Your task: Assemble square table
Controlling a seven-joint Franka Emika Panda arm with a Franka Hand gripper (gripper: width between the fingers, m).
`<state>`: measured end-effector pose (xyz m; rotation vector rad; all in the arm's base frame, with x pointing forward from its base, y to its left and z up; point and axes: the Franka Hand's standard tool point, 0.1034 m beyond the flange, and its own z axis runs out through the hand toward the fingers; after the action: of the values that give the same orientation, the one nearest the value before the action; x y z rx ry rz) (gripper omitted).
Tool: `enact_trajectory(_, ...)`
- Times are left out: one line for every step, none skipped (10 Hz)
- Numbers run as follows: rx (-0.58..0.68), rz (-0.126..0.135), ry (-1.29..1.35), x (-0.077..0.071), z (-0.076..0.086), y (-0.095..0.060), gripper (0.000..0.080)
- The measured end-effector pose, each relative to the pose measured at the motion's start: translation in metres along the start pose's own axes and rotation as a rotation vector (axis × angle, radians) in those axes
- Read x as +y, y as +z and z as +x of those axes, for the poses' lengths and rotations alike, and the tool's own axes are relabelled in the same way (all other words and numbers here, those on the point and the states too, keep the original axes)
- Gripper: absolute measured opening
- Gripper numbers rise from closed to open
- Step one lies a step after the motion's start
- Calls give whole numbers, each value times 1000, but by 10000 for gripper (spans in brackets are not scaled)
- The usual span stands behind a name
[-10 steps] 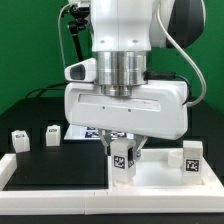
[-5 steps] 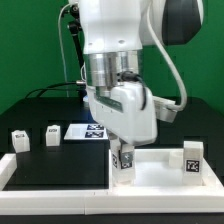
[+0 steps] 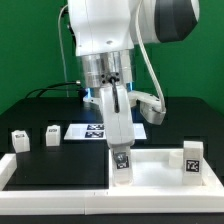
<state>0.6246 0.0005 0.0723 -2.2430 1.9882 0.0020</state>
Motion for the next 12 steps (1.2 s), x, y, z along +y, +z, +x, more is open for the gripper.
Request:
enact_trajectory(27, -14, -229, -4, -6, -1, 468)
enact_trajectory(26, -23, -394, -6, -15, -2, 468)
enact_trajectory(20, -29, -470, -7, -17, -3, 615)
enact_trajectory(21, -31, -534, -6, -14, -2, 640)
enact_trajectory(20, -32, -598, -6, -14, -2, 640)
enact_trajectory(19, -33, -666, -6, -14, -2, 648)
enact_trajectory(33, -38, -842, -7, -11, -2, 648)
enact_trajectory(60, -43, -1038, -10, -9, -3, 649)
enact_trajectory(59, -55, -1205, -9, -9, -2, 649)
enact_trajectory(59, -60, -1282, -9, -9, -2, 649)
enact_trajectory(59, -59, -1258, -9, -9, -2, 649)
enact_trajectory(60, -58, -1238, -9, -9, -2, 545)
